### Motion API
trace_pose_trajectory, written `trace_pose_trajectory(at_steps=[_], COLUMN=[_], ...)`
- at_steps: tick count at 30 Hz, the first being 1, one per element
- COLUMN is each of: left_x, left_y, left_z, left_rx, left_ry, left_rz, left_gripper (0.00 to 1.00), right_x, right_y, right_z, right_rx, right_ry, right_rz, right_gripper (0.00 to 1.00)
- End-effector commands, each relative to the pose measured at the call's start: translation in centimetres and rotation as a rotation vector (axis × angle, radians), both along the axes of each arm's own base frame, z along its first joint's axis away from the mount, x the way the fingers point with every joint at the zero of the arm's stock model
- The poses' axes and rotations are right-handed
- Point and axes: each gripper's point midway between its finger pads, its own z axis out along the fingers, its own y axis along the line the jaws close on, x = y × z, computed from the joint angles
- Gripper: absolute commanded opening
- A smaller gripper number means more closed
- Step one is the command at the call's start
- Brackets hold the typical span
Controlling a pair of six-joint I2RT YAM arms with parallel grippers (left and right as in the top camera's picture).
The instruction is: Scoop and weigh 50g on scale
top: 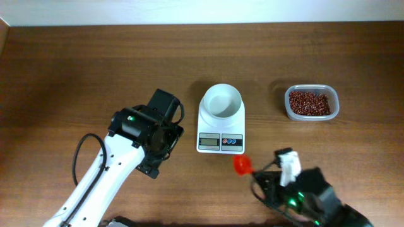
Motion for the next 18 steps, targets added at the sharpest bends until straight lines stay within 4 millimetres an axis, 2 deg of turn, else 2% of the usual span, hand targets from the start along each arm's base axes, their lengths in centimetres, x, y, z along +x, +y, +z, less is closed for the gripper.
trace_pose_trajectory(at_steps=[1, 2, 4, 11, 14, 18], left_x=[0.1, 0.0, 0.0, 0.8, 1.3, 1.9], left_y=[0.3, 0.2, -0.2, -4.5, -6.1, -8.7], left_z=[0.1, 0.1, 0.1, 0.2, 0.0, -1.2], left_rx=[0.012, 0.007, 0.003, 0.024, 0.084, 0.149], left_ry=[-0.008, -0.008, -0.012, -0.133, -0.202, -0.261], left_rz=[0.01, 0.007, -0.007, -0.178, -0.251, -0.336], left_gripper=[0.6, 0.3, 0.02, 0.0, 0.0, 0.0], right_x=[0.3, 0.1, -0.2, 0.4, 1.1, 1.8], right_y=[-2.6, -2.8, -3.1, -4.5, -5.6, -7.1], right_z=[4.2, 5.0, 6.0, 6.6, 6.7, 6.8], right_rx=[0.023, 0.045, 0.077, 0.066, 0.075, 0.08], right_ry=[-0.162, -0.188, -0.228, -0.278, -0.269, -0.272], right_rz=[-0.105, -0.107, -0.113, -0.187, -0.285, -0.396], right_gripper=[0.04, 0.04, 0.04, 0.04, 0.04, 0.04])
